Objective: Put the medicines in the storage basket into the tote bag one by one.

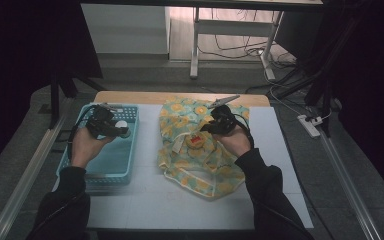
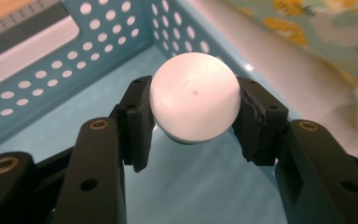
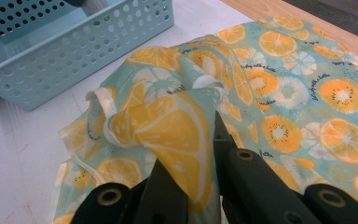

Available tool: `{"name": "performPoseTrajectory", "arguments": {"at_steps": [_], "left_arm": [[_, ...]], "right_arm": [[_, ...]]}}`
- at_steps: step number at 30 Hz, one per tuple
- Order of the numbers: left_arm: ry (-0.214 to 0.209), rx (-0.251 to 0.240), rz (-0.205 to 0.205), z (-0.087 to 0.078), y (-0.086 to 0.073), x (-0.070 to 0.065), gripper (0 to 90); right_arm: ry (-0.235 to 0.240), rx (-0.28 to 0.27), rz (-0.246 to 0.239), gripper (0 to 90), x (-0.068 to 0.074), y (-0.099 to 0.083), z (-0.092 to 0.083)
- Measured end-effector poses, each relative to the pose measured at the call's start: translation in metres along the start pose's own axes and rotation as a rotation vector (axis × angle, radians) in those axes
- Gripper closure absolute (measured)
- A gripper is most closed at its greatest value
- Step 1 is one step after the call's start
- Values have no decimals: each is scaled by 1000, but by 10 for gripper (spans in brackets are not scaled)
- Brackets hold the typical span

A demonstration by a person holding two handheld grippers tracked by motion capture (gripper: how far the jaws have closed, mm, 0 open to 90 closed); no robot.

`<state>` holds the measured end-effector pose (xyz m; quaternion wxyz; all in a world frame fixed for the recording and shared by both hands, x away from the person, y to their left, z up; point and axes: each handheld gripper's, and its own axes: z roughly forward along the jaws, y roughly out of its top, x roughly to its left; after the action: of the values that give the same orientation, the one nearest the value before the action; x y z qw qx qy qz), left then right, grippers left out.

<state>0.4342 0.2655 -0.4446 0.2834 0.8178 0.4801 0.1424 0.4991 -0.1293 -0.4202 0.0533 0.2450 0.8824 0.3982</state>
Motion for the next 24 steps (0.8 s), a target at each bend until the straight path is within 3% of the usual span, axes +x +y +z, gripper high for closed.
{"name": "performPoseTrajectory", "arguments": {"at_steps": [5, 15, 24], "left_arm": [[-30, -18, 1, -16, 4, -6, 508], [-68, -45, 48, -38, 14, -26, 508], [-144, -59, 118, -46, 30, -64, 508]], "right_arm": [[-3, -2, 3, 888, -1, 0, -1], [-7, 2, 2, 888, -1, 0, 0], [-7, 1, -1, 888, 0, 2, 1]]}}
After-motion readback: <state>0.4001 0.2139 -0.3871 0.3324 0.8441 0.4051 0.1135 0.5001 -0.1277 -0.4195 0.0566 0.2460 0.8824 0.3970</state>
